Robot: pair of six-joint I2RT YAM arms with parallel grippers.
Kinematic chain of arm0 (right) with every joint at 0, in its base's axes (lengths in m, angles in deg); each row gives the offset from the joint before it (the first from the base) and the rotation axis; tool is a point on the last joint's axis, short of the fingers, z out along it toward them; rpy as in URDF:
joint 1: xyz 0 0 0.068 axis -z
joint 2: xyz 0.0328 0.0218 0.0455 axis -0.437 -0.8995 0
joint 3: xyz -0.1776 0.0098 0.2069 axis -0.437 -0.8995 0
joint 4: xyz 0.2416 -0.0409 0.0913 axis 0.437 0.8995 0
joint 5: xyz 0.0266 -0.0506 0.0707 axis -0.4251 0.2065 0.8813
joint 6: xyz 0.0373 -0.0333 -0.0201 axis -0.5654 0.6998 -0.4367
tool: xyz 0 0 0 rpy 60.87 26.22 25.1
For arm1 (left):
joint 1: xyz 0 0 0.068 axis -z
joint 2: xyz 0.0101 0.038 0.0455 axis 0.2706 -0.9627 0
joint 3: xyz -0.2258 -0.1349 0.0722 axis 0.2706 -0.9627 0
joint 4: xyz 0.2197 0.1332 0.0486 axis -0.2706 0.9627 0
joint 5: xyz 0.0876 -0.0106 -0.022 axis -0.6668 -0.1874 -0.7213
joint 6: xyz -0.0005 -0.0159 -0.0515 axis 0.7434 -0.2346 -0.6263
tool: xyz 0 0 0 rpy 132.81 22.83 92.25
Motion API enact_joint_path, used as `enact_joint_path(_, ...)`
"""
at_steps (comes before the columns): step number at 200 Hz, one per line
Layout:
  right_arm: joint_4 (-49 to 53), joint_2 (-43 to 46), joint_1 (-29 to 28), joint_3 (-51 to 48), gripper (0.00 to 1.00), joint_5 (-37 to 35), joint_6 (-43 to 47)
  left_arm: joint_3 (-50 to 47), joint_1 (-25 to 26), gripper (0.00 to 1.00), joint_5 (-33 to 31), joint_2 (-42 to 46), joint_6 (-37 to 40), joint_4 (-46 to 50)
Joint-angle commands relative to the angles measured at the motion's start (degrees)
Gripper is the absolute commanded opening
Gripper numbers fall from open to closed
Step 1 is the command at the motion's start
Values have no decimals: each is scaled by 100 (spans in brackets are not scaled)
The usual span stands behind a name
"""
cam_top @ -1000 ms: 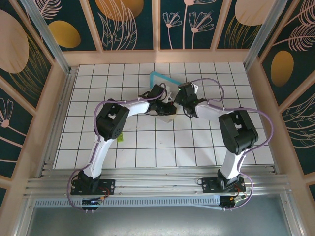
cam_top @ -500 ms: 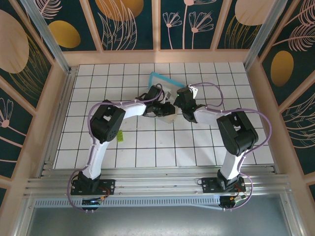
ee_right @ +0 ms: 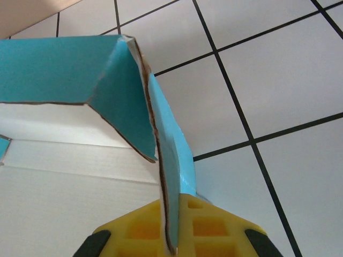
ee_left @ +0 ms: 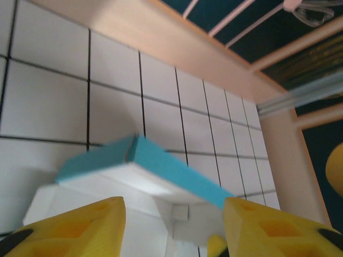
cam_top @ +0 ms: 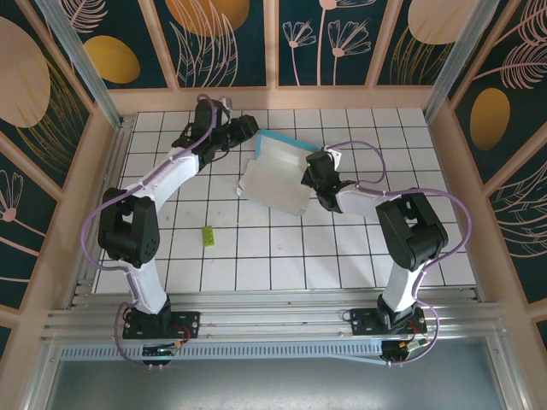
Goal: Fold the paper box
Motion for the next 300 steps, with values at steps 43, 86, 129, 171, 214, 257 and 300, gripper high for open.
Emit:
enact_joint_path(43,718,-217,-214,88,7,-36,329,1098,36,60,82,-1113,198,831)
enact_joint_path(86,815,-263,-239,181,7,16,439,1165,34,60,227,-1441,171,796)
enact_joint_path(129,965,-348,-268,333,7,0,479,935,28,44,423,-1523,4,699)
enact_joint_path(171,1106,-446,-299,605,11,195,268,619,32,40,823,-1454,-243,395)
enact_joint_path(214,890,-577,-298,914,21,660,-242,433,29,39,971,-1423,-242,307)
enact_joint_path(257,867,-804,-279,1076,29,566,-239,294,27,39,974,-1341,-256,237)
enact_joint_path(300,578,-203,-230,498,44,890,176,275,34,40,928,-1352,-216,251)
